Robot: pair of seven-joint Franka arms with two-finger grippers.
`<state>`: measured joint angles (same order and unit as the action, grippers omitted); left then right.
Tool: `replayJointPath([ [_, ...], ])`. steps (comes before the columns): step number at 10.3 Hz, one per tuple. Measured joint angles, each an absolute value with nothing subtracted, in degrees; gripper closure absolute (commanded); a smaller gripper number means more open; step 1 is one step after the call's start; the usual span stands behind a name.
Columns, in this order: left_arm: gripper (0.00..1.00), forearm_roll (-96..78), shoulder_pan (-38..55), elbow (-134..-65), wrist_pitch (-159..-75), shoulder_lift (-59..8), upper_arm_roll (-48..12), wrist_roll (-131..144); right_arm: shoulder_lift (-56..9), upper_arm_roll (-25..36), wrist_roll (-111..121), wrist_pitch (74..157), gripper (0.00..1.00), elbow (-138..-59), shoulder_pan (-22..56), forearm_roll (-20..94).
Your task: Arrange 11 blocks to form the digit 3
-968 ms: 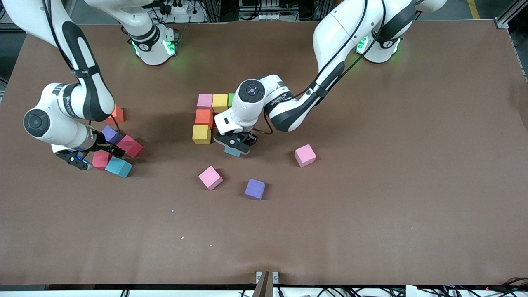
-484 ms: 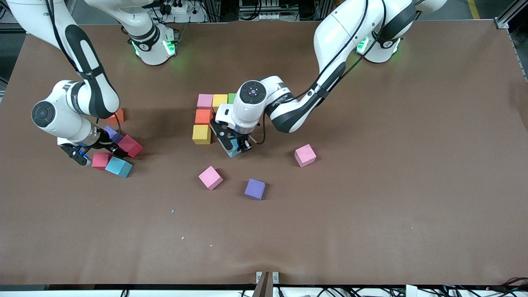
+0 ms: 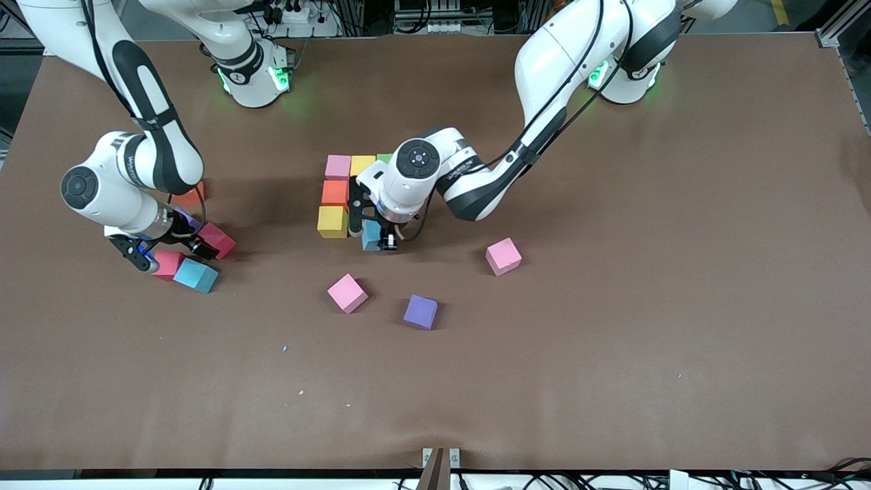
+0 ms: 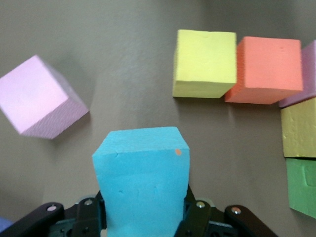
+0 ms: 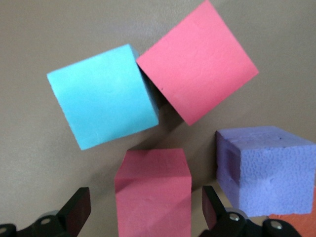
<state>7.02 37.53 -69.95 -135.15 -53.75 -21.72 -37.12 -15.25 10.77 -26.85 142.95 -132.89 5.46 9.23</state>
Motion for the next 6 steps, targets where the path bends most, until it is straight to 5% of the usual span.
replayJointPath([
  [6,1.0,7.0,41.3,-69.5,-137.8,-56.8,-20.5,-46.0,-16.0,10.8,-27.5,145.1,0.0,-134.9,5.9,9.2],
])
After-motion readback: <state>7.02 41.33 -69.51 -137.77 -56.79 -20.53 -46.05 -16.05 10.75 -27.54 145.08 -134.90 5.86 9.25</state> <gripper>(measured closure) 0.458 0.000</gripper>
